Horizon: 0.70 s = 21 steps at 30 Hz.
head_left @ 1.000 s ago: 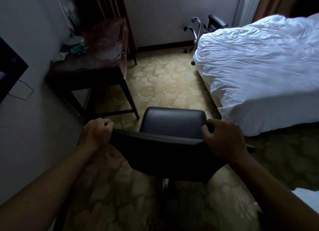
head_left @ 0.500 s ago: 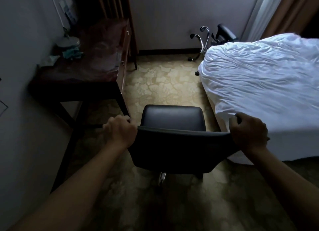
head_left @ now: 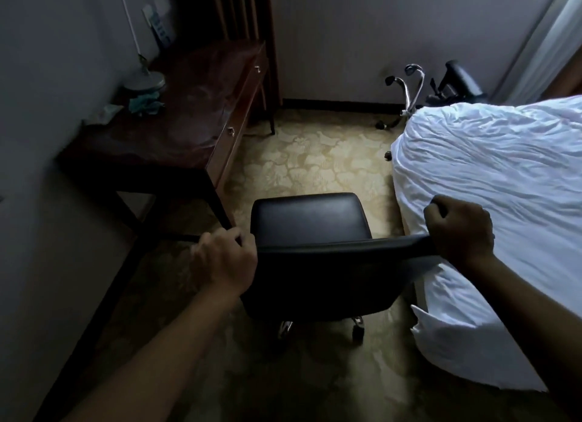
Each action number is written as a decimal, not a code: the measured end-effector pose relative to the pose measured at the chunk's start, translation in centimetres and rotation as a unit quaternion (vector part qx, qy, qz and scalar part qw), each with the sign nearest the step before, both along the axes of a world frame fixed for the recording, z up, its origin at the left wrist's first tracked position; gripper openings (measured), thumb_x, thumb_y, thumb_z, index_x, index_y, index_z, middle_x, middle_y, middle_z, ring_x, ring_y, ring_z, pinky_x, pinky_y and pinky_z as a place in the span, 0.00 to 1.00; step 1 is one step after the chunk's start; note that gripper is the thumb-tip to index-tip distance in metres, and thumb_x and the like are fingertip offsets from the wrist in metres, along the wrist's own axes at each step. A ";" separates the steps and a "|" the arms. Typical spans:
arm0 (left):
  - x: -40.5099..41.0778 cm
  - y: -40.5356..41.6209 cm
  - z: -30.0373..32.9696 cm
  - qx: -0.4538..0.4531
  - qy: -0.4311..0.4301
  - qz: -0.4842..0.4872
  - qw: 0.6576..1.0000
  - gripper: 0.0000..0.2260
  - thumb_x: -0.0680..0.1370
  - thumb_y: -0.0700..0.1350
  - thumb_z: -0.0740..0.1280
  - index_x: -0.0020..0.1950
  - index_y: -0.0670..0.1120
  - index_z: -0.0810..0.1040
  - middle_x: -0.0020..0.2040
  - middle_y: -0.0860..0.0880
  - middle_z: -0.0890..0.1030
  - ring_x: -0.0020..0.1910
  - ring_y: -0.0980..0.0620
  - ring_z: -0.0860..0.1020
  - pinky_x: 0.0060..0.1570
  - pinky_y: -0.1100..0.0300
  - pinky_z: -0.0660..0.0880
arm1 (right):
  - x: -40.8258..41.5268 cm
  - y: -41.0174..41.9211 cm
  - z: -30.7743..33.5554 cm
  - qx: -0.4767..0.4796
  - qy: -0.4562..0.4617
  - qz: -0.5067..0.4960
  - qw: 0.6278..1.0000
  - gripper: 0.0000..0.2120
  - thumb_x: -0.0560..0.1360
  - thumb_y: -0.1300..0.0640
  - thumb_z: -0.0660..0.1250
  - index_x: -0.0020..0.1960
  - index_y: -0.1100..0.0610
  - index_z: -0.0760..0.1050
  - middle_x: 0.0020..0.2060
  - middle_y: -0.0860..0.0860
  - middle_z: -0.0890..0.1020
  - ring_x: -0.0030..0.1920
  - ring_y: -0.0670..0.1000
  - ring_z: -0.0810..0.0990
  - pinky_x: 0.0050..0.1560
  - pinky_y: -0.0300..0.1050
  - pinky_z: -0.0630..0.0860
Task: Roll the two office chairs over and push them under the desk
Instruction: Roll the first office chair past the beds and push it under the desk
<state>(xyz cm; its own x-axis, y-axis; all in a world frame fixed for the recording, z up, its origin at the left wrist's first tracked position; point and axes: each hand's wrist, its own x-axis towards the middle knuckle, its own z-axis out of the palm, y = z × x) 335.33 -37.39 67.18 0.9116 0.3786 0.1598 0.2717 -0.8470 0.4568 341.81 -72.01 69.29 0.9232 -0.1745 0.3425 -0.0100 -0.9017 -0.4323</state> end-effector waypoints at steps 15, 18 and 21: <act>10.8 -13.8 1.1 0.035 0.047 0.062 0.996 0.24 0.72 0.53 0.46 0.41 0.44 0.79 0.47 0.39 0.83 0.48 0.39 0.77 0.49 0.48 0.70 | 20.4 -9.5 -0.7 -0.052 0.069 0.020 0.996 0.14 0.71 0.55 0.54 0.32 0.60 0.72 0.35 0.61 0.79 0.40 0.60 0.72 0.48 0.52 0.62; 13.9 -15.2 1.0 0.007 0.055 -0.012 0.998 0.24 0.73 0.51 0.39 0.41 0.45 0.74 0.46 0.41 0.80 0.44 0.42 0.75 0.42 0.52 0.69 | 24.2 -10.9 -0.1 -0.058 0.108 0.055 0.991 0.14 0.66 0.52 0.51 0.28 0.58 0.68 0.29 0.55 0.74 0.37 0.59 0.71 0.46 0.50 0.59; 16.4 -16.8 0.9 0.015 0.063 -0.083 0.994 0.24 0.74 0.58 0.38 0.38 0.51 0.70 0.39 0.48 0.72 0.44 0.44 0.76 0.38 0.54 0.65 | 27.2 -11.9 0.7 -0.098 0.141 0.081 0.982 0.14 0.66 0.51 0.52 0.30 0.57 0.71 0.33 0.57 0.76 0.38 0.58 0.71 0.47 0.51 0.61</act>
<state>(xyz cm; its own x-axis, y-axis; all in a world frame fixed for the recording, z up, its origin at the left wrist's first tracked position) 351.74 -54.19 68.10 0.9745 0.2189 0.0492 0.1812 -0.8972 0.4026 369.06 -83.87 70.00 0.9963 0.0253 0.0815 0.0451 -0.9668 -0.2514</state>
